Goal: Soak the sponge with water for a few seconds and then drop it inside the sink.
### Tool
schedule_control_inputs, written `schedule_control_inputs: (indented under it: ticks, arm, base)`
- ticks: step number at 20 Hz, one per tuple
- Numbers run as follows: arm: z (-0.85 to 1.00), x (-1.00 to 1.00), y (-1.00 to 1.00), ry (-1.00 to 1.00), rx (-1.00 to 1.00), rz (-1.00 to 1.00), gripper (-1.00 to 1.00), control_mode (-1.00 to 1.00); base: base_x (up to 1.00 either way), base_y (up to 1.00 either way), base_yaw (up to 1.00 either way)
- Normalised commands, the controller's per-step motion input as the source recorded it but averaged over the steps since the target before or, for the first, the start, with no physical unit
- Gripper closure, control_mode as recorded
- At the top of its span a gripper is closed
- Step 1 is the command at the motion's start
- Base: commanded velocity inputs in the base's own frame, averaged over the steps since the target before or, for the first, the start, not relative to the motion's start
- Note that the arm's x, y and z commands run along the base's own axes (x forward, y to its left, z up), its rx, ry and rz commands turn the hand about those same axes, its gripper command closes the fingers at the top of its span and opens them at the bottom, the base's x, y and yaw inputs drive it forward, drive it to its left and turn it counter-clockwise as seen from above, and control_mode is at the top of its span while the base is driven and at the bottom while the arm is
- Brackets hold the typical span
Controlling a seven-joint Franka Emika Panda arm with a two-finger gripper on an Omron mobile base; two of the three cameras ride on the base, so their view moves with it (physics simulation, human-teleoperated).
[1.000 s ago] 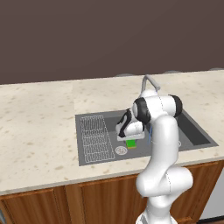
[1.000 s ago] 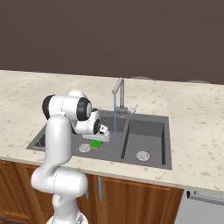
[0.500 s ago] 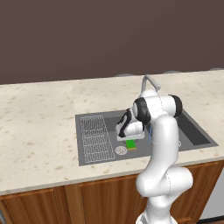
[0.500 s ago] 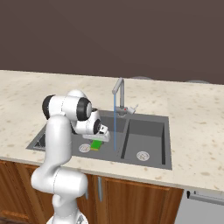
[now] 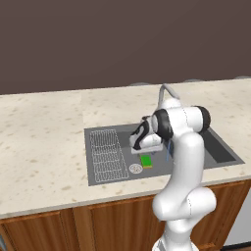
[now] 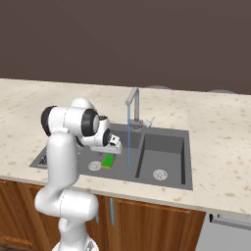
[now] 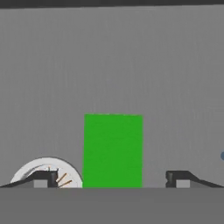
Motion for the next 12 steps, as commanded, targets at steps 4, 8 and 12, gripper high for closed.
schedule_control_inputs:
  ticks: [4,8,12]
  arm:
    - [0.60,-0.39,0.08,-0.09,0.00,0.03,-1.00,-1.00]
    - [0.56,-0.37,0.01,-0.15,0.00,0.02,-1.00,-1.00]
    - [0.52,-0.29,0.00,-0.20,0.02,0.00,-1.00,-1.00]
  base:
    - [0.00,0.00,0.00]
    - [0.00,0.00,0.00]
    - [0.00,0.00,0.00]
